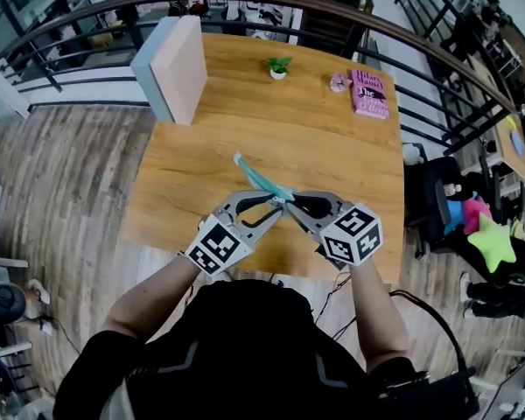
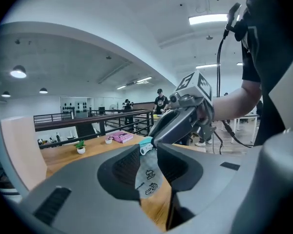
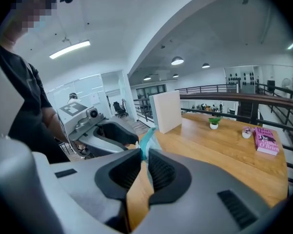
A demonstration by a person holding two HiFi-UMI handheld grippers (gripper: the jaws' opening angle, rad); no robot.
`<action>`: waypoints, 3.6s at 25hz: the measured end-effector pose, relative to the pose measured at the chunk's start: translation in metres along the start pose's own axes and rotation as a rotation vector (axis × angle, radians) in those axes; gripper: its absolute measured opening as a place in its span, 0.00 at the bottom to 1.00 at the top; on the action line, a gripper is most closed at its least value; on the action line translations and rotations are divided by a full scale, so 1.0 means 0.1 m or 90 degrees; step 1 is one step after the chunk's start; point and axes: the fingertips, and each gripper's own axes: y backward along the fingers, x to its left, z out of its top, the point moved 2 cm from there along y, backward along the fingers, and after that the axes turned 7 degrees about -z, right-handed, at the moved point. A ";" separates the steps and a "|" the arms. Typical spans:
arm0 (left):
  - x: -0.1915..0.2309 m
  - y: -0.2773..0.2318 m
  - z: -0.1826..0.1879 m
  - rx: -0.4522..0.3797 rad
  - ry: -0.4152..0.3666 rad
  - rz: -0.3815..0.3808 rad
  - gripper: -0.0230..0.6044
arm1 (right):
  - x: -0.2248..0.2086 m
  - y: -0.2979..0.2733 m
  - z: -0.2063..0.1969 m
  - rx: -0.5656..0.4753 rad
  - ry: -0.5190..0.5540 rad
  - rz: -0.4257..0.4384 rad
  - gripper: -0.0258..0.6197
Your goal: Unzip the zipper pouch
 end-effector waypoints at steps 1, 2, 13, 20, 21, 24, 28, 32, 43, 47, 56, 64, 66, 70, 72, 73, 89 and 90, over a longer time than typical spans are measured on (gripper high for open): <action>-0.02 0.00 0.00 -0.003 0.003 -0.002 0.24 | 0.01 0.02 0.00 0.000 0.000 -0.005 0.13; -0.04 0.01 0.01 -0.007 0.011 -0.004 0.24 | 0.03 0.04 -0.02 0.002 0.001 -0.009 0.13; -0.13 0.08 0.03 -0.055 0.085 -0.017 0.14 | 0.13 0.14 -0.08 -0.001 -0.029 -0.005 0.13; -0.21 0.12 0.05 -0.085 0.105 -0.053 0.13 | 0.17 0.18 -0.05 -0.010 -0.038 0.018 0.13; -0.21 0.11 0.03 -0.078 0.103 -0.045 0.13 | 0.18 0.18 -0.03 -0.012 -0.037 0.021 0.13; -0.16 0.10 -0.02 -0.070 0.114 -0.017 0.12 | 0.18 0.17 -0.02 -0.012 -0.030 0.023 0.13; -0.18 0.11 0.00 -0.070 0.108 -0.023 0.11 | 0.18 0.17 -0.03 -0.008 -0.022 0.034 0.13; -0.19 0.12 0.07 -0.080 0.110 -0.026 0.11 | 0.19 0.17 -0.04 0.000 -0.011 0.040 0.13; -0.23 0.07 0.16 -0.088 0.112 -0.008 0.09 | 0.14 0.21 -0.03 0.001 -0.020 0.056 0.13; -0.23 -0.01 0.15 -0.093 0.113 0.005 0.09 | 0.08 0.22 -0.05 -0.006 -0.026 0.062 0.13; -0.02 -0.01 0.12 -0.073 0.138 0.029 0.08 | -0.04 0.22 -0.04 -0.011 -0.037 0.073 0.12; 0.22 0.03 0.08 -0.067 0.161 0.070 0.08 | -0.11 0.21 -0.04 -0.003 -0.014 0.083 0.12; 0.27 0.03 0.07 -0.064 0.166 0.081 0.08 | -0.14 0.22 -0.05 -0.001 -0.012 0.085 0.12; 0.39 0.05 0.03 -0.060 0.183 0.106 0.08 | -0.20 0.24 -0.07 0.001 -0.008 0.090 0.12; 0.47 0.06 -0.01 -0.058 0.193 0.121 0.08 | -0.24 0.25 -0.09 0.002 -0.006 0.090 0.12; 0.50 0.07 -0.02 -0.057 0.196 0.129 0.08 | -0.27 0.26 -0.10 0.004 -0.006 0.090 0.12; 0.87 0.22 -0.29 -0.020 0.230 0.199 0.08 | -0.52 0.33 -0.29 0.027 -0.003 0.043 0.12; 0.88 0.22 -0.30 -0.019 0.231 0.198 0.08 | -0.53 0.33 -0.30 0.027 -0.007 0.042 0.12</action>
